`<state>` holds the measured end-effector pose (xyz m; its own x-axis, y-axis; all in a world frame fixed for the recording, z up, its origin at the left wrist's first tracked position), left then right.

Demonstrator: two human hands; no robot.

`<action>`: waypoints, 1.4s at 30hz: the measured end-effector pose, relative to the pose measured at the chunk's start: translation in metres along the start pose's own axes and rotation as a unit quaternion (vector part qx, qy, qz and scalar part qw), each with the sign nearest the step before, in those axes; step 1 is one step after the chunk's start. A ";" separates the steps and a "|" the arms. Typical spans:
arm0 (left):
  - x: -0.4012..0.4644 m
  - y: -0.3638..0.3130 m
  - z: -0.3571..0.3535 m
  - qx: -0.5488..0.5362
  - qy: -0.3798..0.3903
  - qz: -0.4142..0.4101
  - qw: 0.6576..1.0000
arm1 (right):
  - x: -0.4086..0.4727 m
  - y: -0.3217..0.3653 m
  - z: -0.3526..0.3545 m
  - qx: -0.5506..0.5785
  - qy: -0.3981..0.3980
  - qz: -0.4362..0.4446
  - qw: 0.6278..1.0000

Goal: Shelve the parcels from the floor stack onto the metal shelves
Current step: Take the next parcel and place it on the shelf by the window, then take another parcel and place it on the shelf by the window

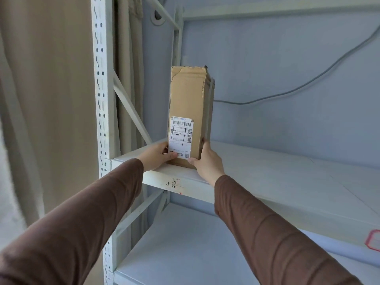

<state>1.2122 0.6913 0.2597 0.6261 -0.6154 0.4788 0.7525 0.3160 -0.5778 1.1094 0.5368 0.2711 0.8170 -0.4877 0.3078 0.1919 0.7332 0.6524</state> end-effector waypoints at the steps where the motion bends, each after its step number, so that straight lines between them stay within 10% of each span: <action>1: 0.002 0.003 -0.001 0.000 -0.003 0.004 1.000 | 0.001 0.000 -0.001 0.000 0.000 -0.003 1.000; 28: -0.013 -0.004 0.004 0.063 -0.121 -0.017 0.990 | -0.012 -0.001 0.010 -0.001 -0.035 -0.011 0.999; 34: -0.044 -0.038 -0.008 0.164 -0.235 -0.137 0.948 | -0.048 -0.012 0.035 -0.070 -0.106 0.037 0.991; 42: -0.078 -0.130 -0.106 0.252 -0.157 -0.242 0.924 | -0.121 -0.085 0.095 -0.177 -0.209 0.046 0.960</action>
<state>1.0437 0.6216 0.2271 0.1606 -0.5586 0.8138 0.9099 0.4033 0.0973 0.9428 0.4885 0.2442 0.5633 -0.5059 0.6533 0.3627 0.8618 0.3546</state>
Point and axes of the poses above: each hand's wrist, its own x-axis towards the middle knuckle, its own z-axis out of the back of the hand, y = z × x, the point moved 8 cm from there along x, towards the middle knuckle, and after that the axes turned 14 degrees about -z, right-handed, at the moved point
